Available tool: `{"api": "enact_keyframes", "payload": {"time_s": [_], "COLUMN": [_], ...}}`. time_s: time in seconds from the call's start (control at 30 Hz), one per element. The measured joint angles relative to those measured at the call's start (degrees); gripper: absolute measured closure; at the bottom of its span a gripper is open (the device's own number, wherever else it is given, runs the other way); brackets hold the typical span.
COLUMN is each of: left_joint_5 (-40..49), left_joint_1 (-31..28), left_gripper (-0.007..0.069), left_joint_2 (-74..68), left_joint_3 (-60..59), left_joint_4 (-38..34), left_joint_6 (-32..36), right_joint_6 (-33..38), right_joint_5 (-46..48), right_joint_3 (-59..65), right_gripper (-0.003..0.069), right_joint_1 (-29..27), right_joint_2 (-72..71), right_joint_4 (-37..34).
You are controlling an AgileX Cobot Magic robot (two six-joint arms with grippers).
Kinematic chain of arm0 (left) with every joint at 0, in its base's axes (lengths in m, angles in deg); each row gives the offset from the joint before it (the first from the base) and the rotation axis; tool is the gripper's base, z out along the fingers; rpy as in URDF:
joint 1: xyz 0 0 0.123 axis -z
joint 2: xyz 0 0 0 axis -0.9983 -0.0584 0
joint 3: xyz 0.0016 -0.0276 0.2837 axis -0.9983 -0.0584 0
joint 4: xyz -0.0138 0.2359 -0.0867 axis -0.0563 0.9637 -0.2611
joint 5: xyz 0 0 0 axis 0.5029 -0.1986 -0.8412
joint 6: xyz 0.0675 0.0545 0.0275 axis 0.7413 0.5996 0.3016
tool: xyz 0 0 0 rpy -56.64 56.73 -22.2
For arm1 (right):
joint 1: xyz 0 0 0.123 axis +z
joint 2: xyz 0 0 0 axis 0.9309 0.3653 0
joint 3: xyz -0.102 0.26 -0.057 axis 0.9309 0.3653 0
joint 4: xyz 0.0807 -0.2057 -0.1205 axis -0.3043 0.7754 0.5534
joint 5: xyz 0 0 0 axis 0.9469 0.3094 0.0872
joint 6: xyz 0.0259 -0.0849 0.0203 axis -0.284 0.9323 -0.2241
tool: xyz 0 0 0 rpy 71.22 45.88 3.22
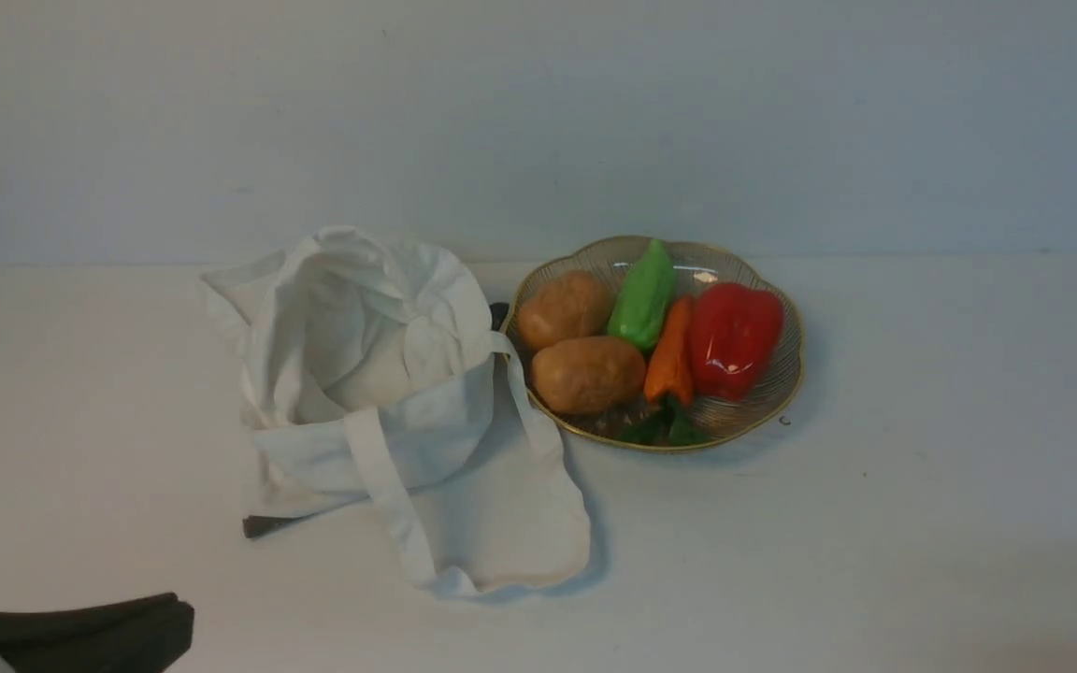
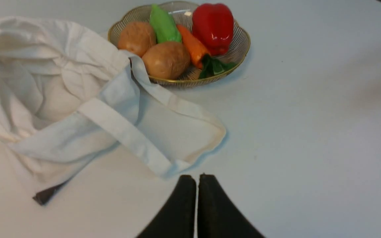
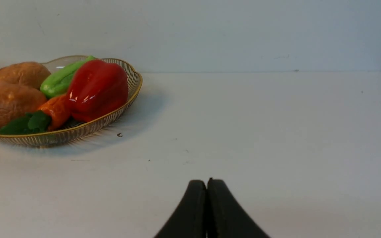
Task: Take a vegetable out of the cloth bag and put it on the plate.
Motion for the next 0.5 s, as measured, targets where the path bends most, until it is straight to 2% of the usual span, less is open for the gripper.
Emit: {"api": "enact_keyframes", "payload": {"time_s": [0.37, 0.5], "left_joint_5": [-1.05, -5.09], "left_joint_1": [-0.13, -3.41], "left_gripper": [0.0629, 0.0629], "left_joint_2": [2.72, 8.34], "left_joint_3": [-2.20, -6.76], "left_joint_4": [5.69, 9.62], "left_joint_6": [0.00, -0.14], "right_joint_6": [0.00, 0.00], "right_joint_5": [0.00, 0.00], "right_joint_3": [0.00, 0.00], "right_gripper": [0.0673, 0.0673], "right_joint_1": [0.00, 0.00], "right_joint_2": [0.00, 0.00], "right_joint_4": [0.00, 0.00]}}
